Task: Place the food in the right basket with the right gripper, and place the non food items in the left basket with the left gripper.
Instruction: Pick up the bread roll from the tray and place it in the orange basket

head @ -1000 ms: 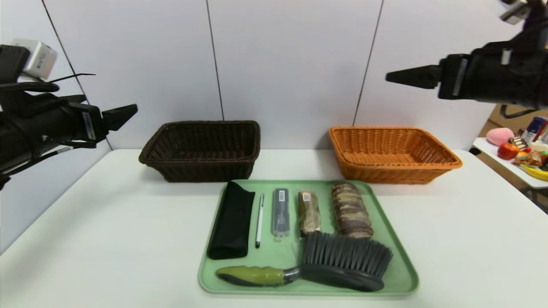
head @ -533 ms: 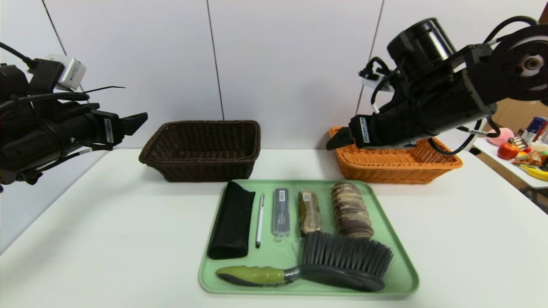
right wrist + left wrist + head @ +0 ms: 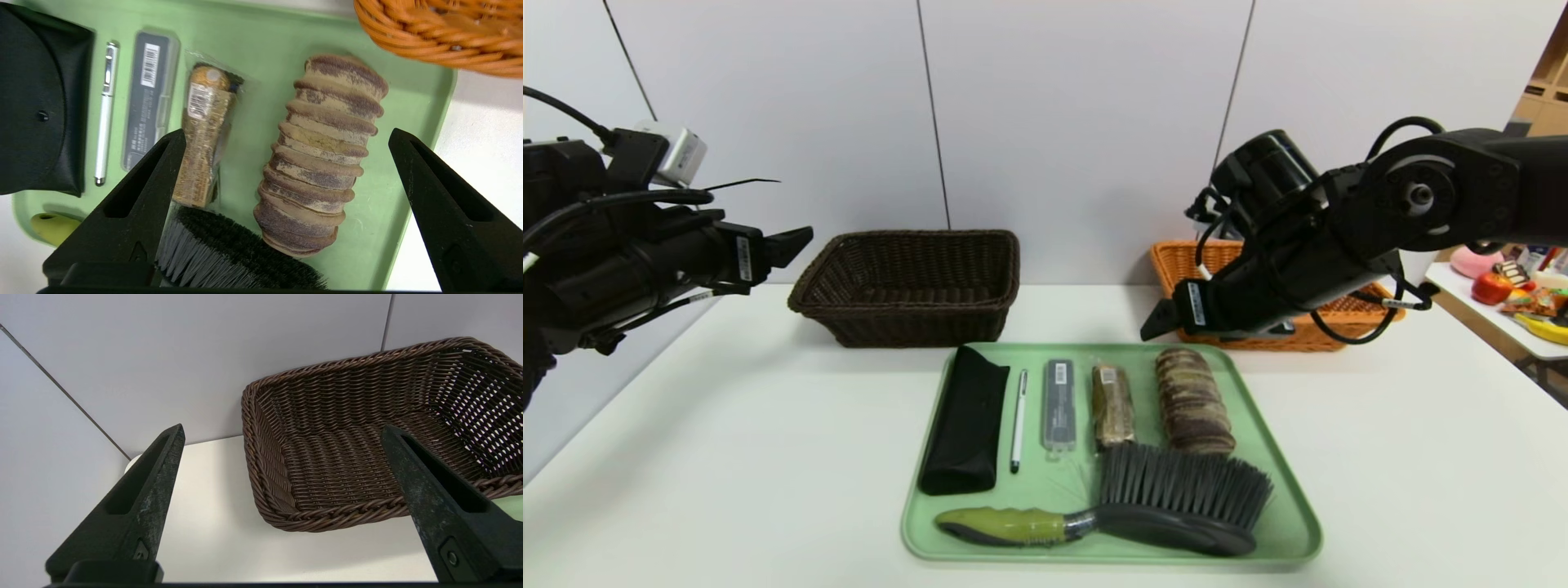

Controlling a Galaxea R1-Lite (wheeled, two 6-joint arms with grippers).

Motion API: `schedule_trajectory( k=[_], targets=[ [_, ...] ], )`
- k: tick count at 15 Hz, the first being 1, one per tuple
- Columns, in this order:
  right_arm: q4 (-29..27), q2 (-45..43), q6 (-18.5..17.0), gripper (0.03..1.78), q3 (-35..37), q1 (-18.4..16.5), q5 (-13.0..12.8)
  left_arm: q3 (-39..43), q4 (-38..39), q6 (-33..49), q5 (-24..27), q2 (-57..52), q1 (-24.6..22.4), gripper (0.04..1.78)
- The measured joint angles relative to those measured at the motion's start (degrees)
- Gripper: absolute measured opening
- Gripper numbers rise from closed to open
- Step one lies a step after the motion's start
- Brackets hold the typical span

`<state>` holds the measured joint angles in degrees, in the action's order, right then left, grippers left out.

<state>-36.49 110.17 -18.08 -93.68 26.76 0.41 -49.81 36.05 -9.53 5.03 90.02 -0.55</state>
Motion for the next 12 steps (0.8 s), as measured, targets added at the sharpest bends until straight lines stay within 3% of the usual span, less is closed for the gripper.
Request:
schedule_trajectory(
  k=[5, 12],
  targets=[
    [4.9, 0.0, -2.3, 1.71, 6.4, -0.1, -0.8, 0.6, 5.2, 0.2, -2.6, 2.4, 0.0, 1.69],
    [11.9, 0.1, -2.7, 1.71, 15.9, -0.1, -1.6, 1.8, 5.5, 0.6, -2.8, 3.7, -0.2, 1.69]
  ],
)
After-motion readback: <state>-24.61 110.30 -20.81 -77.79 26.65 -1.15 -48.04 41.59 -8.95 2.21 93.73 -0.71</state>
